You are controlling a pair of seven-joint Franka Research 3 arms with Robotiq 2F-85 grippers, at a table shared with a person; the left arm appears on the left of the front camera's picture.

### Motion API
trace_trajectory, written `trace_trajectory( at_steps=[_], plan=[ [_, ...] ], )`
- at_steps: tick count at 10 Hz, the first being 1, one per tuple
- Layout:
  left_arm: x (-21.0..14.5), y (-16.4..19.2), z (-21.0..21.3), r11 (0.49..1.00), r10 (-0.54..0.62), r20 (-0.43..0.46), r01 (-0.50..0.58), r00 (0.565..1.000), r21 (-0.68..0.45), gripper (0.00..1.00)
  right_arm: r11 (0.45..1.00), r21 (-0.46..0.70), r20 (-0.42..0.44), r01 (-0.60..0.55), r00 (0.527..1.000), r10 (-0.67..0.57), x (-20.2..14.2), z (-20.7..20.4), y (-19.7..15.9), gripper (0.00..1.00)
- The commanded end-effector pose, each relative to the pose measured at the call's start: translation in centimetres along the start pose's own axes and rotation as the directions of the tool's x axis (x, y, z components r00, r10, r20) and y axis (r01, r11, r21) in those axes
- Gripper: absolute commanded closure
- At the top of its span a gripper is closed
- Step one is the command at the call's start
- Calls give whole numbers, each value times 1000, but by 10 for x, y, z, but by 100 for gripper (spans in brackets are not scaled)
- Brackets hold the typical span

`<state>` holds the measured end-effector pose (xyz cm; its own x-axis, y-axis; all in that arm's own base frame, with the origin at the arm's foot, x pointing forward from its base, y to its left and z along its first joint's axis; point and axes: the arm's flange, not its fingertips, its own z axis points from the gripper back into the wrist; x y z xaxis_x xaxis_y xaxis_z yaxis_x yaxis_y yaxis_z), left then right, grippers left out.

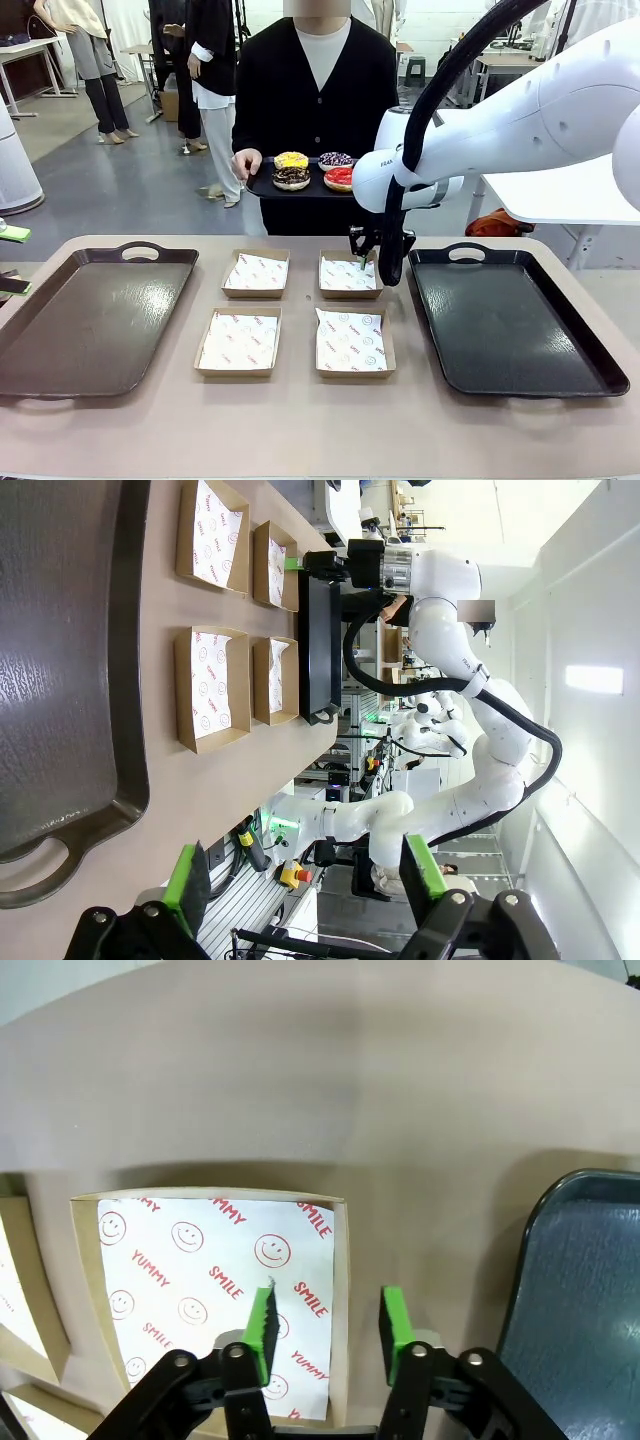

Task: Individually package the donuts and arrange them on the tray.
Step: Pick up one Paper togo box.

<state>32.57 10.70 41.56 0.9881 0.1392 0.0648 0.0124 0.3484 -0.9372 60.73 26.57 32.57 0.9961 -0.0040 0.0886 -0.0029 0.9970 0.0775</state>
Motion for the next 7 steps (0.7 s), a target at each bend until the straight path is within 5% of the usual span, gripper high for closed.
trace_trajectory(
  at_steps=[1,3,7],
  plan=[
    [0,-1,1,1000,-3,-2,3,1000,-7,0,1000,17,-19,-4,1000,4,3,3,-2,87],
    [0,-1,1,1000,-3,-2,3,1000,-7,0,1000,19,-24,-2,1000,2,2,3,-2,100],
    [0,-1,1,1000,-3,-2,3,1000,-7,0,1000,17,-12,0,1000,0,-1,13,-2,100]
  ],
)
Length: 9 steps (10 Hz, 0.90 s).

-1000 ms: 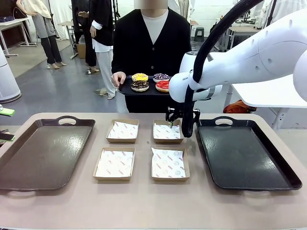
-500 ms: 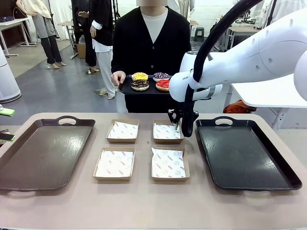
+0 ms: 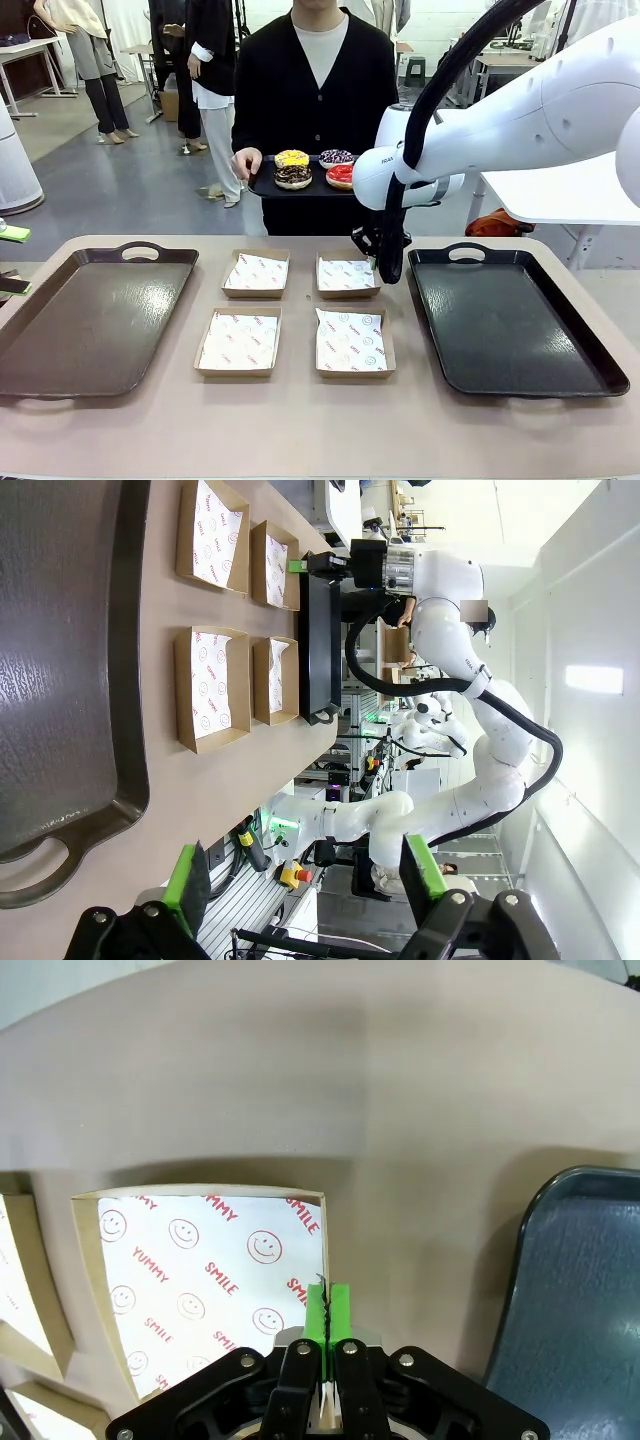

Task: Individually package the donuts and arrange them on the tray.
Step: Pick up one Paper togo box.

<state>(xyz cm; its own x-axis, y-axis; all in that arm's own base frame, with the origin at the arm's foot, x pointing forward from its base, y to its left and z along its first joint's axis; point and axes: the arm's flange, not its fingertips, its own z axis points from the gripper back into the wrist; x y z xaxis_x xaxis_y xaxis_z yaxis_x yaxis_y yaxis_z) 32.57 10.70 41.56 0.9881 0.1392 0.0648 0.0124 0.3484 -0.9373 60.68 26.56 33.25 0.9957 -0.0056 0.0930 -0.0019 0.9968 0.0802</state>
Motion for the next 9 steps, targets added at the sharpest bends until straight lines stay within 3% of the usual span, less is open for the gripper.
trace_trajectory(
  at_steps=[1,5,9],
  plan=[
    [0,-1,1,1000,-3,-2,3,1000,-7,0,1000,22,-15,7,1000,-6,-5,14,-3,100],
    [0,-1,1,1000,-3,-2,3,1000,-7,0,1000,-4,-65,-8,998,7,-29,98,-15,100],
    [0,-1,1,1000,-3,-2,3,1000,-7,0,998,-32,-26,-55,998,54,-41,175,-24,100]
  ],
)
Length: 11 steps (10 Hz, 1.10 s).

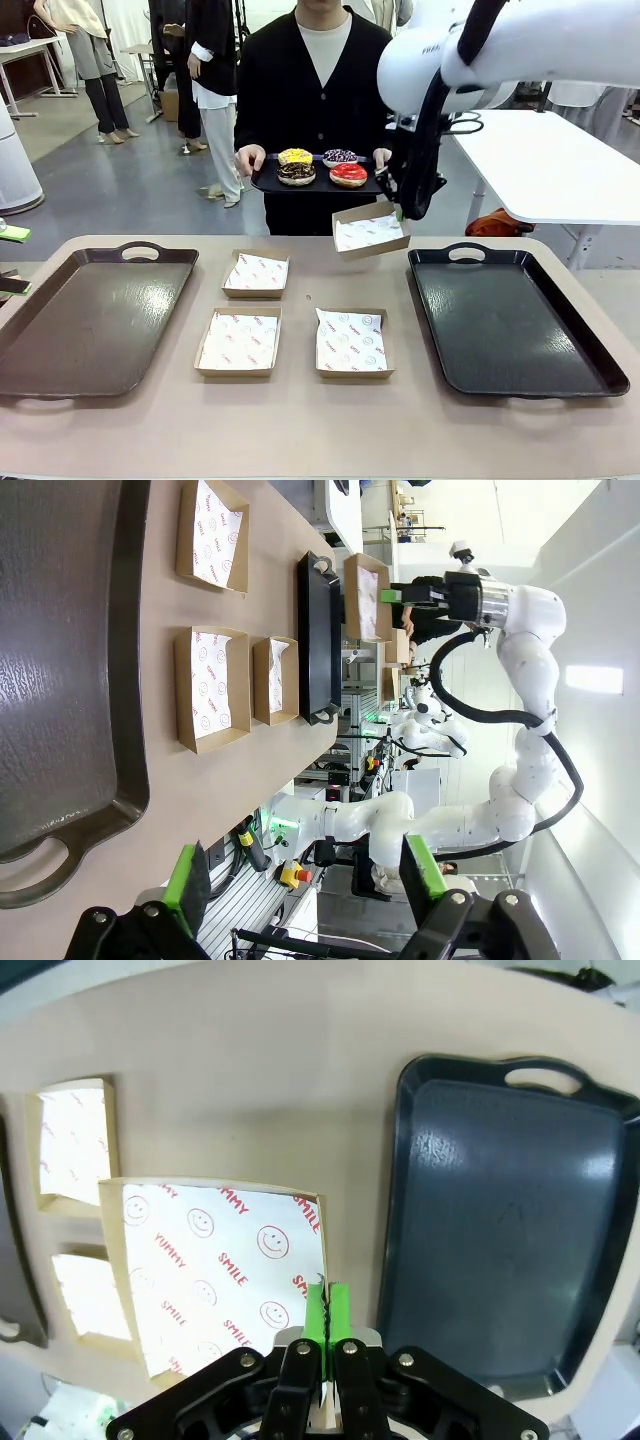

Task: Individually package the donuts and arrange them on the tray.
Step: Pick up one Paper togo box, then place the picked Paper togo box on the Handle tray while simultaneously picking up another Paper togo box from the table with the other hand.

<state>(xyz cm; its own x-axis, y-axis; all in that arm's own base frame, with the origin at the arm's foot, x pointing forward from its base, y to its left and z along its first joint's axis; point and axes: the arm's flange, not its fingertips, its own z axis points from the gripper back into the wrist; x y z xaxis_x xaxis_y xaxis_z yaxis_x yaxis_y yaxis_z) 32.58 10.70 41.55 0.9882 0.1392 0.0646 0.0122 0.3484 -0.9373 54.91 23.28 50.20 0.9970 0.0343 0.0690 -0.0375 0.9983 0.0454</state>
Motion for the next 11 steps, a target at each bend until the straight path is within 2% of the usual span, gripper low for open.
trace_trajectory(
  at_steps=[1,5,6,11],
  plan=[
    [0,-1,1,1000,-3,-2,3,1000,-7,0,1000,-8,8,-24,1000,24,2,8,-7,100],
    [0,-1,1,1000,-3,-2,3,1000,-7,0,999,30,3,-22,1000,22,15,3,-6,100],
    [0,-1,1,1000,-3,-2,3,1000,-7,0,1000,0,13,-13,1000,13,2,12,-6,100],
    [0,-1,1,1000,-3,-2,3,1000,-7,0,1000,0,13,-13,1000,13,2,12,-6,100]
  ],
)
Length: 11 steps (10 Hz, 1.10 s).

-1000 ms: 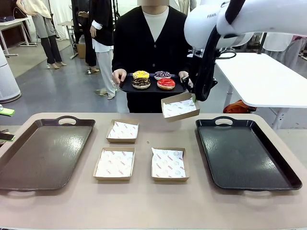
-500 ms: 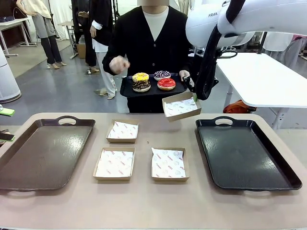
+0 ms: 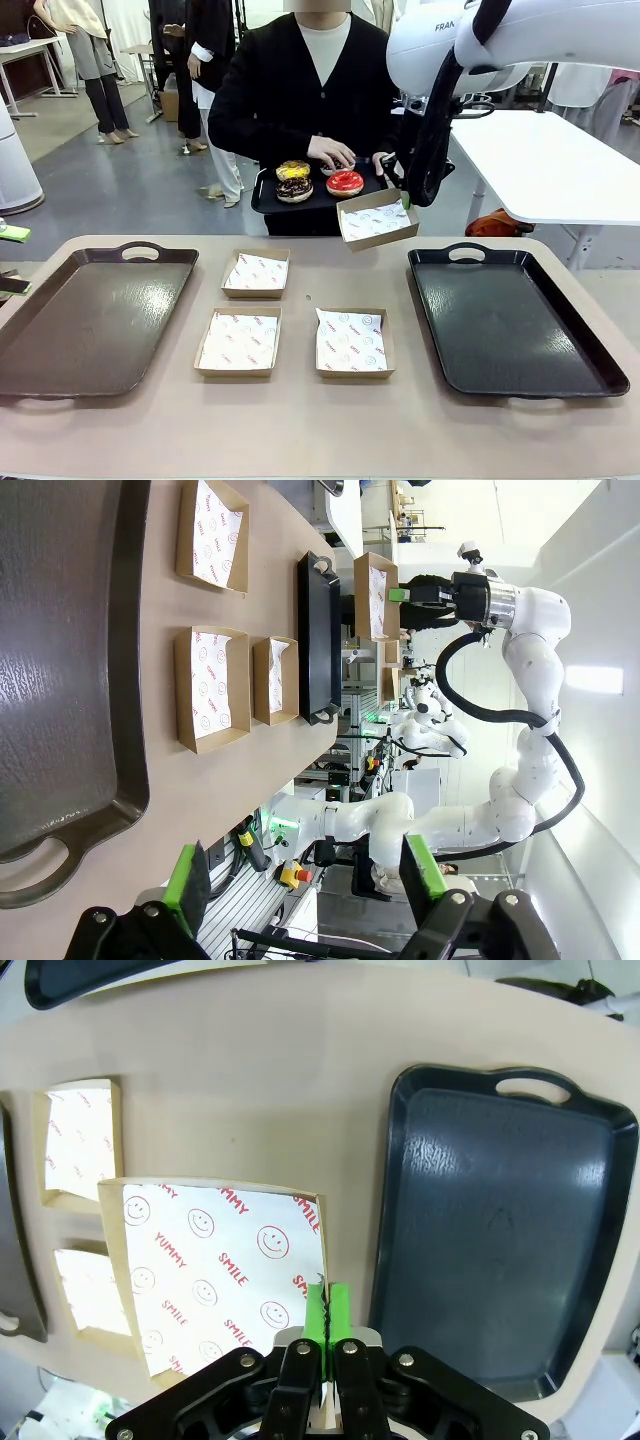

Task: Individually package the donuts and arrange them on the tray.
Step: Place the picked Paper togo box on the Handle tray while simultaneously picking up another Paper togo box from the table with the other hand.

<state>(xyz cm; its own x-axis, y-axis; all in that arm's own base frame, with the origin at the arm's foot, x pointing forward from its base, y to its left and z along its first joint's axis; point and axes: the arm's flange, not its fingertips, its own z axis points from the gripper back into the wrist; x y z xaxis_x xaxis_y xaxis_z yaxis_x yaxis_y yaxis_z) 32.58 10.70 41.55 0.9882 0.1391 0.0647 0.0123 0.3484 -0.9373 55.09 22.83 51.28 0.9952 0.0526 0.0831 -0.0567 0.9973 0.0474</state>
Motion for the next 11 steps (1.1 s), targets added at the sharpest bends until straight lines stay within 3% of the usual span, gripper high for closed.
trace_trajectory(
  at_steps=[1,11],
  plan=[
    [0,-1,1,1000,-3,-2,3,1000,-7,0,1000,-3,-1,6,1000,-6,-1,2,-2,100],
    [0,-1,1,1000,-3,-2,3,1000,-7,0,1000,-3,-1,6,1000,-6,-1,2,-2,100]
  ],
)
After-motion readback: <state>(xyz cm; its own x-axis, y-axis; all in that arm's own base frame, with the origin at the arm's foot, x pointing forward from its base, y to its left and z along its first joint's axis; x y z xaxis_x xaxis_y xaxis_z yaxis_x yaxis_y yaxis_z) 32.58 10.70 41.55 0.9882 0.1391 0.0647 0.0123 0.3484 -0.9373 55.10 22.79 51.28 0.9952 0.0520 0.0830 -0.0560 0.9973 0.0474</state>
